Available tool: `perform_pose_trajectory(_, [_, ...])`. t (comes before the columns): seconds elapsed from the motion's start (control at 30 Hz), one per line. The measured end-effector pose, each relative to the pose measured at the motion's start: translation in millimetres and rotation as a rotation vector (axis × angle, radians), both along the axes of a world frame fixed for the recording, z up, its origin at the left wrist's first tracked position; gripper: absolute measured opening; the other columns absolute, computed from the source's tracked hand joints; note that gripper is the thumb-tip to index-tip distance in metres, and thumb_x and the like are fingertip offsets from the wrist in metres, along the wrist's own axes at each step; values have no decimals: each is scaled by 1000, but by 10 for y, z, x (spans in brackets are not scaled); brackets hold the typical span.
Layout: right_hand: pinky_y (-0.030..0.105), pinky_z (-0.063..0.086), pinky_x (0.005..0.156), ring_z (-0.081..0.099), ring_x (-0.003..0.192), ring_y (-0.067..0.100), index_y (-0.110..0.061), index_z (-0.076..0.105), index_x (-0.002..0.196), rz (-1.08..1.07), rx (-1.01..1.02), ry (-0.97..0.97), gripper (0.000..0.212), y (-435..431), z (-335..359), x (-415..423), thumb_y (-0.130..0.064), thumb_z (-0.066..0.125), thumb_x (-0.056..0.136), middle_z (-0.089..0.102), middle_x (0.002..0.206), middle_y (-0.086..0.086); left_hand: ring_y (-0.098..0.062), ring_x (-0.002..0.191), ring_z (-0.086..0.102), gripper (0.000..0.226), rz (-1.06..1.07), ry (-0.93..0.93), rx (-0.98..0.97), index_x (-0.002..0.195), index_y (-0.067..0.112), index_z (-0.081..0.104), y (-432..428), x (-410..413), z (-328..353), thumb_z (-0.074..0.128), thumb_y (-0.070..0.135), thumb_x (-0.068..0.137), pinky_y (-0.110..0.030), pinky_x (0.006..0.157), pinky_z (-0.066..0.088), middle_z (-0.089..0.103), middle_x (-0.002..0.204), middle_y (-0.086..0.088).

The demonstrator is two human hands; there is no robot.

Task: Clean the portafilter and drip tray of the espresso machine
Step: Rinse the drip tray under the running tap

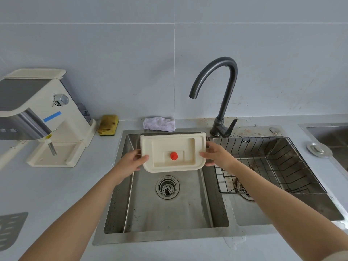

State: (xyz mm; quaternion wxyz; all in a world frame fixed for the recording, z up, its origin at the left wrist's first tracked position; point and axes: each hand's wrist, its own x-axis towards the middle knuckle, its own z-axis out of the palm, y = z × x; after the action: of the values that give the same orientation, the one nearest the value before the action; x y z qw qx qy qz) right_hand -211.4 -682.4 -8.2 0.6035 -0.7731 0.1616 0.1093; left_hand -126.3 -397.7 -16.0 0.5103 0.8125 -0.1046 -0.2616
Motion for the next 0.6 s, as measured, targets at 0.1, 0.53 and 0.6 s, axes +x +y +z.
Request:
perform_pose_trajectory(0.1, [33,53,73,61,93,28,-15,47,127,30,-15,59,35,30,-13,3,-19,51,93,61,112,12,-20,111,56,35,91,82,-95,123,15,49,-13,-31,-9,46,32,94,-36,94,46,60,120,-4])
perform_pose_trajectory(0.53, [24,47,55,54,59,12,-19,60,87,32,115,153,17,353,-152,191,-28,47,94,57,72,1,-18,84,71,41,511,522,-790,106,18,62,159,-100,-178,28,39,98,-32,68,59,74,90,-3])
perform_pose_trajectory(0.6, [24,47,59,55,64,14,-20,59,89,59,126,172,17,396,-181,247,-29,46,95,59,75,2,-18,80,72,40,549,548,-810,103,17,63,219,-81,-207,28,36,99,-31,63,60,75,86,-3])
